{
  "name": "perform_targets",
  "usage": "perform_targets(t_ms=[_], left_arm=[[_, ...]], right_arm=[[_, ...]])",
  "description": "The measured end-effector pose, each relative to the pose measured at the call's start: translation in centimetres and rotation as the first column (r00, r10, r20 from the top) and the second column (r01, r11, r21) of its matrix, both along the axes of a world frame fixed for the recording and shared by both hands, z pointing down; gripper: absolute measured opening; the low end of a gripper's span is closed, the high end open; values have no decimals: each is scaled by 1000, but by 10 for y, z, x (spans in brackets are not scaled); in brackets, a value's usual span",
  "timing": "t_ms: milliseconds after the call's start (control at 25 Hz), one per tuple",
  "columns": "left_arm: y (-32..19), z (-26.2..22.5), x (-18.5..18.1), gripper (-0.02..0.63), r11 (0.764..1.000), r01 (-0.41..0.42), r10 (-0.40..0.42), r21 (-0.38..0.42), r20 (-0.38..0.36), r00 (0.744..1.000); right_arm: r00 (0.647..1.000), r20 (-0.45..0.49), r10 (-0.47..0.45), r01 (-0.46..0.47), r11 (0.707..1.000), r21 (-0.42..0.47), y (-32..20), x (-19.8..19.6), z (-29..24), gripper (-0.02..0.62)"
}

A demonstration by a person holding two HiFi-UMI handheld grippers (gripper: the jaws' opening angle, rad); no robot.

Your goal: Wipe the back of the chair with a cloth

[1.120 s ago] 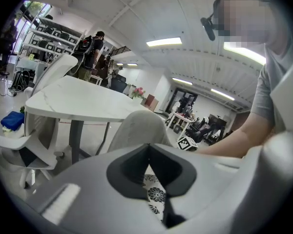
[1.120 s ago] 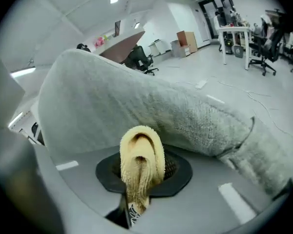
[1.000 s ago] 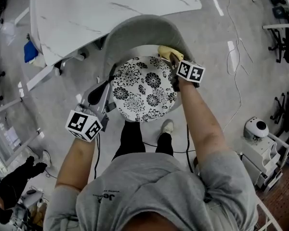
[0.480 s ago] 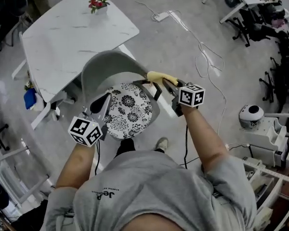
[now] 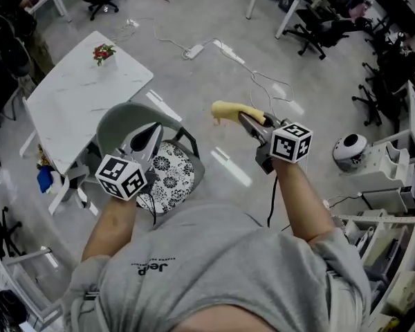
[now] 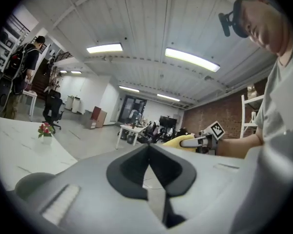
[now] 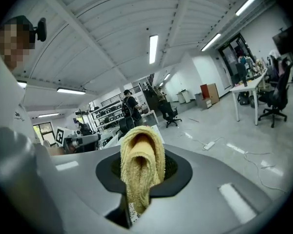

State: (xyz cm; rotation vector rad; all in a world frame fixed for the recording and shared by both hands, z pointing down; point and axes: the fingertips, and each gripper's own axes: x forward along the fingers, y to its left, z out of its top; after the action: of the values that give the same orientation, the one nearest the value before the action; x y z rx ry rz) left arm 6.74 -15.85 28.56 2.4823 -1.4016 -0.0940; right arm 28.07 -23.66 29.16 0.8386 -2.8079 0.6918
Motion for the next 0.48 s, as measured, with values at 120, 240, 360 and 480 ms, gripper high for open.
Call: perform_targets(t_ms=[120,240,360,480], left_arm=[[-6,-31,42,31,998,-52,52,46,5,999],[-10,-53,74,31,993,-95,94,74,15,995],[-12,-75,97,31,986,-132,129,102,39,991],[-14,-97,117,31,979,-156,151,134,48,987]], right_arm=[[1000,8,16,-17,998,65,7,39,-41,48],[999,26,25,-28,991,134,15,68,-77,48],[999,26,37,-41,979,198,24,93,-103,48],[998,41,45,-54,970,237,32,117,-125,48]])
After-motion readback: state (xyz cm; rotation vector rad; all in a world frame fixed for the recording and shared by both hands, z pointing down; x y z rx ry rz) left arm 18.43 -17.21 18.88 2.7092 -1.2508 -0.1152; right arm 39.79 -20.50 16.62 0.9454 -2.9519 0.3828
